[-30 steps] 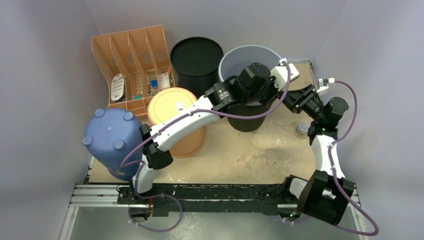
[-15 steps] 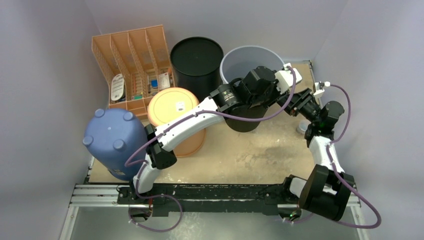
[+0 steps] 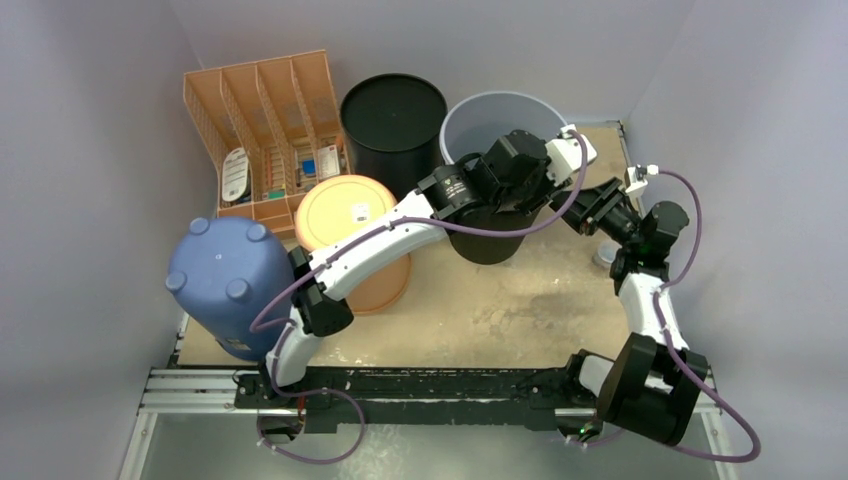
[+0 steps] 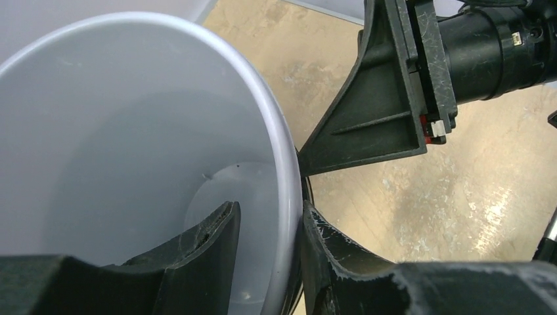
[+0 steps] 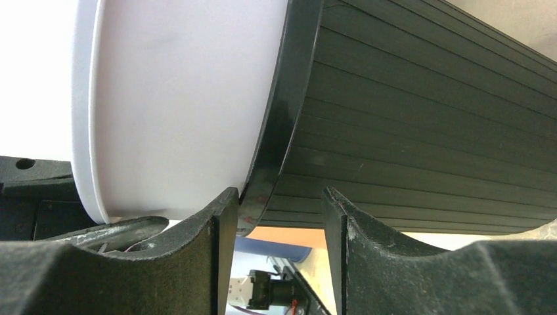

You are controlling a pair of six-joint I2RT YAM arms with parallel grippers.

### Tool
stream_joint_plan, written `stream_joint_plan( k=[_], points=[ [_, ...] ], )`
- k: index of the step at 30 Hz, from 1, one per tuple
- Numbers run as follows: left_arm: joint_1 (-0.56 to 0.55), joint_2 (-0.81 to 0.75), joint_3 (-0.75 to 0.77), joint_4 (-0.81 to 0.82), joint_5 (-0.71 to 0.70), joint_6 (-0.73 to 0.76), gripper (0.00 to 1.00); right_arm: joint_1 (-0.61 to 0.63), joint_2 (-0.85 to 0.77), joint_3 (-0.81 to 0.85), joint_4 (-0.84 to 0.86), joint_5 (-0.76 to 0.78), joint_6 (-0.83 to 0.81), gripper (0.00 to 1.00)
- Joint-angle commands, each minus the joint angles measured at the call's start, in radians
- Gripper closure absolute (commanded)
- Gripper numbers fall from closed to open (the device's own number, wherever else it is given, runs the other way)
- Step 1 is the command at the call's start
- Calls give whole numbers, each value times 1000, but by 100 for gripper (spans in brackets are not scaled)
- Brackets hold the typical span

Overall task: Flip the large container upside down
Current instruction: Adjust the container in the container.

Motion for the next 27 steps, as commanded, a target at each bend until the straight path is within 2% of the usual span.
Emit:
stream_joint_plan(
  k=[1,8,10,13,16,18,23,27],
  points=[
    [26,-17,14,22,44,-44,67,3,1,37,-25,-7,-53,50],
    [29,-25,4,20,67,-44,94,4,38,46,76,9,9,52],
    [29,-26,2,28,81,-50,100,4,54,15,199,6,86,54],
    [30,-40,-20,67,102,-63,100,8,87,-53,439,13,245,55],
    [29,-55,-38,100,122,-89,100,12,123,-120,728,16,411,51],
    [29,-61,-36,119,135,-111,100,12,147,-140,838,19,472,51],
    [29,-96,-89,210,141,-165,100,23,163,-140,854,17,456,50],
    [30,-115,-109,257,171,-192,100,26,167,-132,882,14,454,43]
  ],
)
